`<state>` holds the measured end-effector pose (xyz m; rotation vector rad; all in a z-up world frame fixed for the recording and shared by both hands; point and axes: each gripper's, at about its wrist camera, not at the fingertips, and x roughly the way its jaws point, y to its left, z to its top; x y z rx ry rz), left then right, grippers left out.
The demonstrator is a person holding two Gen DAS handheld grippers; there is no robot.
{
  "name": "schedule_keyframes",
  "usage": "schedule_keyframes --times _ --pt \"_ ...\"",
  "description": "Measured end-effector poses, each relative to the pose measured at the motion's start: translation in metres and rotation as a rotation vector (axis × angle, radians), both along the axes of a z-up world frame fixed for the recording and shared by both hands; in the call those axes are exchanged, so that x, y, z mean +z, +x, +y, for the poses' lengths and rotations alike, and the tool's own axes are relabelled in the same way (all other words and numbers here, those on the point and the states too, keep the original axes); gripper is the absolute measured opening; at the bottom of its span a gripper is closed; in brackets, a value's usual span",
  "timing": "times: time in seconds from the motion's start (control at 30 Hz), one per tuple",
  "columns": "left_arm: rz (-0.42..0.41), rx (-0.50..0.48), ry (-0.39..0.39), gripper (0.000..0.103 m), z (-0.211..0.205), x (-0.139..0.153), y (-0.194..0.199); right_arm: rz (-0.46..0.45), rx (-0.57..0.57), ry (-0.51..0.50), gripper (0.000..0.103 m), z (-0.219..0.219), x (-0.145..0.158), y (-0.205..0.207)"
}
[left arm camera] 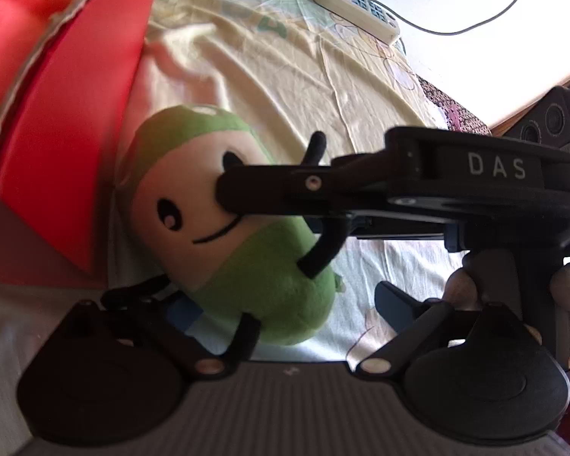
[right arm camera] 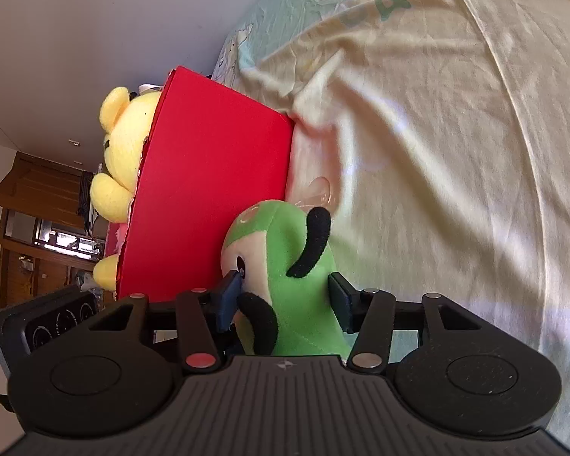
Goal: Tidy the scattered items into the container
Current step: 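Close the right gripper on the green plush while the left gripper pinches it too, then lift the green plush with both grippers and carry it over the red box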
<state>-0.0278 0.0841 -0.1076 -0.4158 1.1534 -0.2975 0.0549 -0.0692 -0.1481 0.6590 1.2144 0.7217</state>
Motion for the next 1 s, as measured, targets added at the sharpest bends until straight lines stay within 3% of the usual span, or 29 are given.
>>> schedule_keyframes --times 0.13,0.63,1.0 --pt "0.004 -0.032 0.000 0.083 -0.001 0.002 -0.004 0.004 -0.017 -0.015 0.051 -0.007 0.005 -0.008" --pt "0.005 -0.254 0.051 0.070 -0.005 0.014 -0.055 0.016 -0.087 -0.066 0.051 -0.010 0.018 -0.068" --pt "-0.057 -0.527 0.043 0.069 0.039 0.034 -0.092 0.011 -0.315 -0.083 0.051 0.029 0.042 -0.141"
